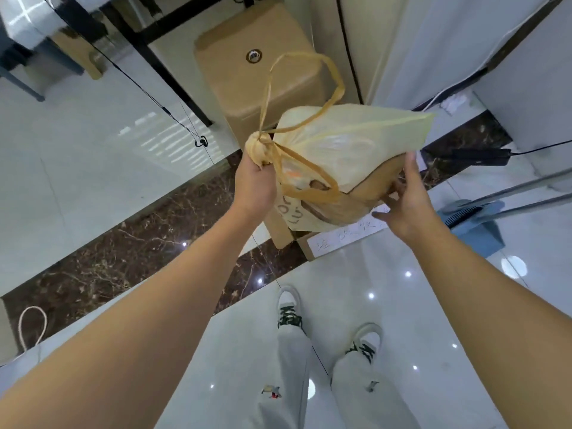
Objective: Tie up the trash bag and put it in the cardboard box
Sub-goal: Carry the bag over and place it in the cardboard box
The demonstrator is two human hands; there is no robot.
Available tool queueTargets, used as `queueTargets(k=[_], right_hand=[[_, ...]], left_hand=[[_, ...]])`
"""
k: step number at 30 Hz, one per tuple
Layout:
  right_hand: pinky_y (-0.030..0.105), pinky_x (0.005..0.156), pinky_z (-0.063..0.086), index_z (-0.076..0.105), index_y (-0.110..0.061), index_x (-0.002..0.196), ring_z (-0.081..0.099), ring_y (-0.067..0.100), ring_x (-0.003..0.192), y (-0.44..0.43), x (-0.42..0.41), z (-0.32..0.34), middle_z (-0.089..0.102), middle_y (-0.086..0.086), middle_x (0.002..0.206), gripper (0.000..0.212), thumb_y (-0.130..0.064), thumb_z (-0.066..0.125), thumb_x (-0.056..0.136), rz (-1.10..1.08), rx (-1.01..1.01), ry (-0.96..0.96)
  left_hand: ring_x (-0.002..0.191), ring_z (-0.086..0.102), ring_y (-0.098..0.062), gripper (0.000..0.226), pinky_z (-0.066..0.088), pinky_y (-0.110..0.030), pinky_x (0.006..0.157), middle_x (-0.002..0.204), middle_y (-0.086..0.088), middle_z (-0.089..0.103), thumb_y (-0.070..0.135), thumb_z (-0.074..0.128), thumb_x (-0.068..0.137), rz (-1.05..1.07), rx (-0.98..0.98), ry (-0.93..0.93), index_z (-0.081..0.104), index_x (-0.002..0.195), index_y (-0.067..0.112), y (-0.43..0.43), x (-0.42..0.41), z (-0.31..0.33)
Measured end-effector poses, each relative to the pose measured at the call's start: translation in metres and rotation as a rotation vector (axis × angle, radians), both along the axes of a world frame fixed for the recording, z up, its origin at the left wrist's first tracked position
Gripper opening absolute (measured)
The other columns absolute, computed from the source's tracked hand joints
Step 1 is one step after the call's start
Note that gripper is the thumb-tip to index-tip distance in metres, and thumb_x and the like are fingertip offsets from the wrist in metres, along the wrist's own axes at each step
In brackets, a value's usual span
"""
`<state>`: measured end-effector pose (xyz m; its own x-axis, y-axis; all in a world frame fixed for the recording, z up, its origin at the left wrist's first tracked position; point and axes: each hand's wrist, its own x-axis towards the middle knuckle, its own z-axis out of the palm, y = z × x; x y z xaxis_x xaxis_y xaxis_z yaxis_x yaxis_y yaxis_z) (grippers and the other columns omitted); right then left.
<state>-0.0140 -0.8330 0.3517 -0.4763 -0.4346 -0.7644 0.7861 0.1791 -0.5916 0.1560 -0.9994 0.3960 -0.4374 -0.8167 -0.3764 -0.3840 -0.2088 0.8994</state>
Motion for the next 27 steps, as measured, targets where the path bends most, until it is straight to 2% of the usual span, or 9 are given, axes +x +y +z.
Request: queueTargets(k=[3, 5, 8, 12, 16, 20, 22, 24, 27], right_hand=[[0.055, 0.092, 0.047, 0.057, -0.028, 0.119, 0.055, 0.024, 0.114, -0.016, -0.014, -0.031, 0.060, -0.003, 0.121, 0.065, -0.078, 0.033, 0.084, -0.107, -0.037, -0.062], [0.062, 0.099, 0.043, 0.060, -0.028, 0.115, 0.055, 0.030, 0.123, -0.028, -0.021, -0.053, 0.062, 0.002, 0.129, 0.074, -0.085, 0.032, 0.078, -0.166, -0.109, -0.142], [0.054, 0.097, 0.048, 0.069, -0.029, 0.120, 0.063, 0.029, 0.118, -0.042, -0.028, -0.083, 0.068, 0.002, 0.126, 0.068, -0.077, 0.041, 0.082, -0.230, -0.195, -0.157], [0.039, 0.083, 0.057, 0.075, -0.025, 0.094, 0.069, 0.024, 0.101, -0.059, -0.037, -0.099, 0.077, 0.000, 0.101, 0.043, -0.052, 0.041, 0.095, -0.225, -0.179, -0.017], [0.035, 0.083, 0.058, 0.069, -0.026, 0.098, 0.070, 0.021, 0.099, -0.070, -0.052, -0.121, 0.075, -0.003, 0.098, 0.025, -0.040, 0.050, 0.091, -0.175, -0.063, 0.182], [0.023, 0.072, 0.054, 0.065, -0.026, 0.095, 0.065, 0.010, 0.088, -0.079, -0.062, -0.121, 0.069, -0.008, 0.091, 0.019, -0.036, 0.048, 0.091, -0.155, 0.012, 0.346], [0.018, 0.070, 0.051, 0.061, -0.024, 0.093, 0.062, 0.005, 0.084, -0.083, -0.061, -0.124, 0.064, -0.009, 0.092, 0.017, -0.032, 0.046, 0.095, -0.121, 0.028, 0.460], [0.018, 0.082, 0.049, 0.059, -0.027, 0.093, 0.059, 0.006, 0.096, -0.085, -0.053, -0.127, 0.060, -0.005, 0.105, 0.018, -0.035, 0.043, 0.096, -0.074, 0.064, 0.642], [0.031, 0.098, 0.042, 0.060, -0.025, 0.088, 0.052, 0.020, 0.111, -0.081, -0.033, -0.161, 0.052, -0.002, 0.111, 0.023, -0.041, 0.045, 0.093, 0.154, 0.180, 0.965]], left_hand=[[0.117, 0.055, -0.047, 0.042, 0.041, -0.064, 0.102, 0.119, -0.024, 0.060, 0.030, 0.072, 0.075, -0.056, 0.054, 0.159, 0.059, 0.108, 0.008, -0.012, 0.001, -0.021], [0.111, 0.056, -0.043, 0.035, 0.043, -0.062, 0.099, 0.114, -0.023, 0.057, 0.016, 0.065, 0.084, -0.128, 0.071, 0.236, 0.055, 0.113, 0.000, -0.022, 0.002, -0.032], [0.096, 0.066, -0.025, 0.019, 0.054, -0.041, 0.088, 0.095, -0.005, 0.068, 0.000, 0.052, 0.087, -0.141, 0.071, 0.264, 0.058, 0.104, 0.003, -0.036, 0.004, -0.052], [0.097, 0.061, -0.023, 0.026, 0.052, -0.029, 0.086, 0.101, -0.010, 0.060, 0.001, 0.056, 0.087, -0.084, 0.039, 0.245, 0.052, 0.113, -0.001, -0.033, -0.007, -0.079], [0.090, 0.061, -0.006, 0.028, 0.052, -0.026, 0.088, 0.099, 0.002, 0.059, 0.009, 0.057, 0.081, 0.002, 0.066, 0.077, 0.057, 0.109, 0.010, -0.024, -0.026, -0.119], [0.100, 0.057, -0.013, 0.035, 0.046, -0.018, 0.087, 0.108, 0.003, 0.061, 0.012, 0.051, 0.098, 0.079, 0.111, -0.002, 0.051, 0.132, 0.003, -0.008, -0.051, -0.133], [0.106, 0.056, -0.023, 0.036, 0.044, -0.015, 0.084, 0.121, -0.011, 0.061, 0.010, 0.042, 0.101, 0.115, 0.083, -0.169, 0.047, 0.135, -0.002, -0.003, -0.057, -0.150], [0.119, 0.055, -0.035, 0.038, 0.046, -0.025, 0.094, 0.133, -0.024, 0.055, -0.002, 0.040, 0.099, 0.080, 0.139, -0.222, 0.044, 0.136, -0.009, -0.003, -0.056, -0.174], [0.126, 0.051, -0.037, 0.047, 0.047, -0.020, 0.084, 0.139, -0.024, 0.050, -0.003, 0.049, 0.095, -0.147, 0.221, -0.469, 0.040, 0.140, -0.006, -0.011, -0.046, -0.203]])
